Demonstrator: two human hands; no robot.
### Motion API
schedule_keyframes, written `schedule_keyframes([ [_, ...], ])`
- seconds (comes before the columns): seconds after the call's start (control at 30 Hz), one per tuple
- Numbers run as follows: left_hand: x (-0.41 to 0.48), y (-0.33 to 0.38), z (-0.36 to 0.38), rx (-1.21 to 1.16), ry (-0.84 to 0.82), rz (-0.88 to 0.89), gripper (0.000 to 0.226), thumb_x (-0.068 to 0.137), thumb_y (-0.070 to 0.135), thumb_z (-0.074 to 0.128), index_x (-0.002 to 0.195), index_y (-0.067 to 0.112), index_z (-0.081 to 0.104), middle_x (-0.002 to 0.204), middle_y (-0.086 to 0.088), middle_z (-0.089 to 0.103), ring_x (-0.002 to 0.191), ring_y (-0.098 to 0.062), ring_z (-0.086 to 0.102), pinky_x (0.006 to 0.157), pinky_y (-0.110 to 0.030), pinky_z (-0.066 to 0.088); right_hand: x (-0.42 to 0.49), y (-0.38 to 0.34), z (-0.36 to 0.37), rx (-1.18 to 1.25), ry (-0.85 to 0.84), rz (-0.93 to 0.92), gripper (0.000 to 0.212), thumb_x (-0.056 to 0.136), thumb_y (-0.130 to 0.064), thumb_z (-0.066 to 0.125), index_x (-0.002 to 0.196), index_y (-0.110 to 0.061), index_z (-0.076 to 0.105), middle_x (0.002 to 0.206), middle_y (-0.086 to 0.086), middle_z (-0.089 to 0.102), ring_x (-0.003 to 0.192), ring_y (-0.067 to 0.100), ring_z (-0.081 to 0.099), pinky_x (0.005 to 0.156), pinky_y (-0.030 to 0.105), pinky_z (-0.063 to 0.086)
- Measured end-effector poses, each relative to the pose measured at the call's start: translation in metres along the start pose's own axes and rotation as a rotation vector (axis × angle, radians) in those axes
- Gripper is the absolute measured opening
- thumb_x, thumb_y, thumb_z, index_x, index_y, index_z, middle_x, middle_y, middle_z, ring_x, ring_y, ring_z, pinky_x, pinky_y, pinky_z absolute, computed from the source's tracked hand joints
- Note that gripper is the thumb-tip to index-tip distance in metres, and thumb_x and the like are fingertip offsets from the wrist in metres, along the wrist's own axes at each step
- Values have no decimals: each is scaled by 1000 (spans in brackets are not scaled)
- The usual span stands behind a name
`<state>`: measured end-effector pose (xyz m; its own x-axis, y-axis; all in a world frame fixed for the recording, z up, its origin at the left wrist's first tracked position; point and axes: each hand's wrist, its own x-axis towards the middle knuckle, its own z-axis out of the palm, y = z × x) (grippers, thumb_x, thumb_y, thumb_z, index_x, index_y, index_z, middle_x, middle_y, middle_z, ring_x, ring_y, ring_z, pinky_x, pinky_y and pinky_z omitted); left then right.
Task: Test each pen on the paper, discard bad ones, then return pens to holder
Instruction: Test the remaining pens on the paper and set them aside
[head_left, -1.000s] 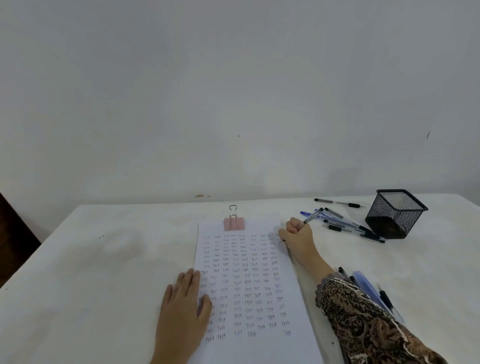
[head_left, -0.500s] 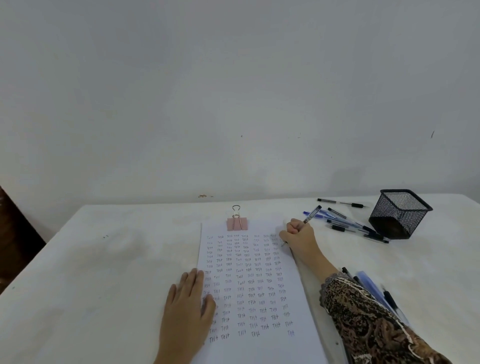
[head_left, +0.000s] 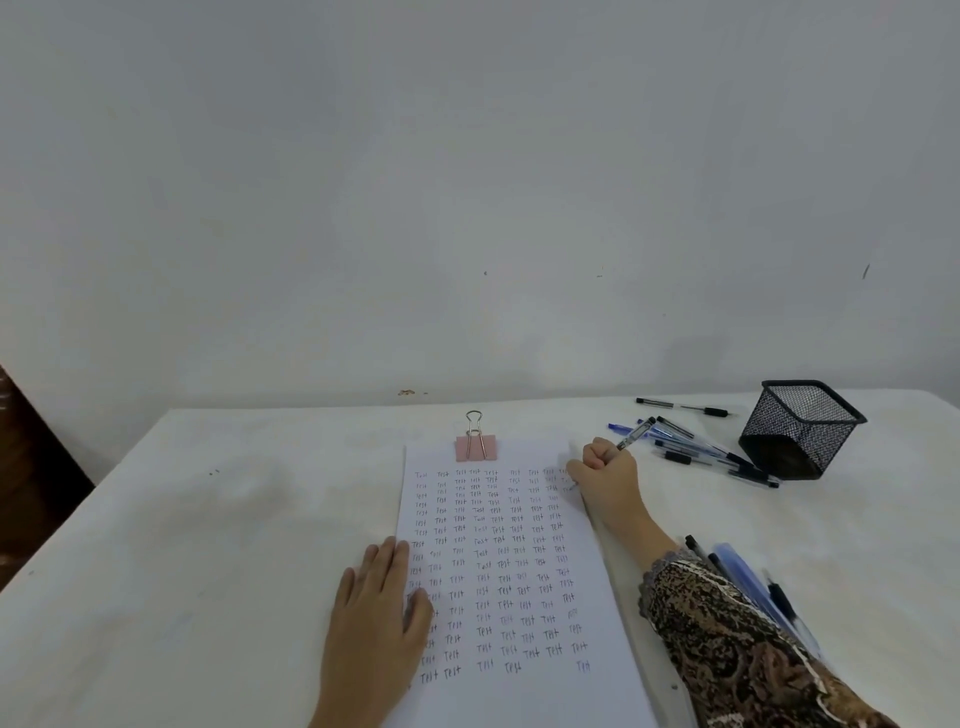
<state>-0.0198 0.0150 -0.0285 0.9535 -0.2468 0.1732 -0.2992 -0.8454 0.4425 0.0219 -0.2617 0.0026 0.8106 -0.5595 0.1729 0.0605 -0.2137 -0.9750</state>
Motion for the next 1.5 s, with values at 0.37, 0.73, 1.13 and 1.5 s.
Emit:
schedule_keyframes([
  [0.37,0,0,-1,1,-4,4,95,63,57,-6,145,17,18,154,5,15,142,-9,7,109,-21,-6,2,3,-1,-21,-19,4,50,70,19,51,53,-18,23,52,-7,23,41,2,20,43,11,23],
  [0.73,0,-1,2,-1,12,5,93,64,57,-5,145,17,20,153,5,17,142,-10,9,109,-22,-5,1,2,0,-54,-19,-67,53,70,19,51,53,-19,19,56,0,17,46,5,21,65,12,26],
  [1.13,0,1,-2,53,-24,-10,97,60,55,-11,147,20,12,155,7,9,143,-8,2,110,-22,-7,4,-11,-7,319,56,267,51,99,-46,31,58,-17,35,38,-8,36,36,9,34,38,18,22],
  [1.5,0,2,-2,37,-38,-16,98,60,56,-10,146,18,14,155,6,10,143,-9,4,107,-21,-7,-53,-34,-13,585,27,339,16,100,-20,40,99,-14,55,54,-4,35,38,8,28,36,18,25],
])
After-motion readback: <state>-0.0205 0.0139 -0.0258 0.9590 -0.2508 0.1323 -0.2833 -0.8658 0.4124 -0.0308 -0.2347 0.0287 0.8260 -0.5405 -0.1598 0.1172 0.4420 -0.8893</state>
